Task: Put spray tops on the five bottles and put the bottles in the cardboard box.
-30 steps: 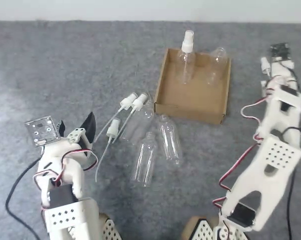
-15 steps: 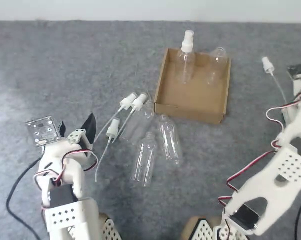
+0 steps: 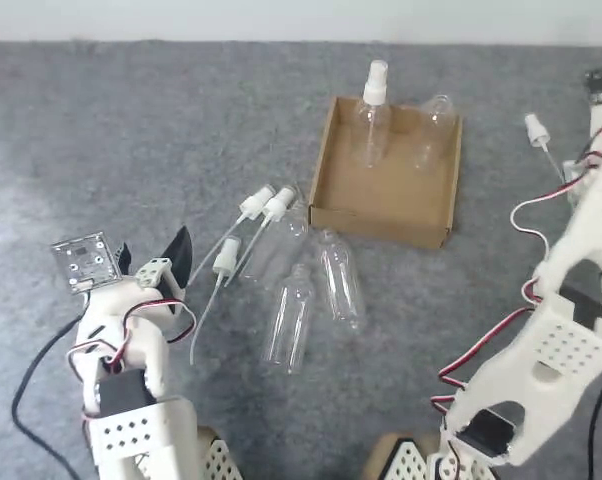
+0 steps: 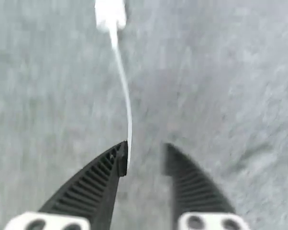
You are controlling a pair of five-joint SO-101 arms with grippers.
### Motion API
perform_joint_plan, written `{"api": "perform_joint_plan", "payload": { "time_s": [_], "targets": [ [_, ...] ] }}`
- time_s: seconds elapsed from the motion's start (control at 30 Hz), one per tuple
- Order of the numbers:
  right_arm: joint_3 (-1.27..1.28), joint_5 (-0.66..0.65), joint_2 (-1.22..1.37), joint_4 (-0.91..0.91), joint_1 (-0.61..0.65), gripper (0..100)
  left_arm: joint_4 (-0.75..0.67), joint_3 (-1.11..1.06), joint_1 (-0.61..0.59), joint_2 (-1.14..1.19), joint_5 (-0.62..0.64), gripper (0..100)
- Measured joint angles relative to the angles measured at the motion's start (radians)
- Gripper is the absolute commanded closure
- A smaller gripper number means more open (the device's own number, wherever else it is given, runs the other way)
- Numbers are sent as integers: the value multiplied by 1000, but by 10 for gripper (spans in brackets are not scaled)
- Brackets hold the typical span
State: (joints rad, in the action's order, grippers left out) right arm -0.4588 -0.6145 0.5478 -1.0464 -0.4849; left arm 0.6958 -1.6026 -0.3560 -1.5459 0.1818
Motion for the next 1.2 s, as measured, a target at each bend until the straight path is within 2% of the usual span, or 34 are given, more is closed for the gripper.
{"api": "perform_joint_plan", "payload": {
  "time_s": [0.1,0.43,0.67,0.87,1.2],
  "targets": [
    [2,58,9,121,26,656,0,0,0,0,0,702],
    [2,104,262,644,112,656,-2,-11,0,0,0,702],
    [2,158,433,951,129,656,-98,-66,0,0,-44,702],
    [-20,198,489,1022,129,664,-112,-68,0,0,-46,702],
    [-252,199,678,993,137,865,-112,-68,0,0,-46,702]
  ]
}}
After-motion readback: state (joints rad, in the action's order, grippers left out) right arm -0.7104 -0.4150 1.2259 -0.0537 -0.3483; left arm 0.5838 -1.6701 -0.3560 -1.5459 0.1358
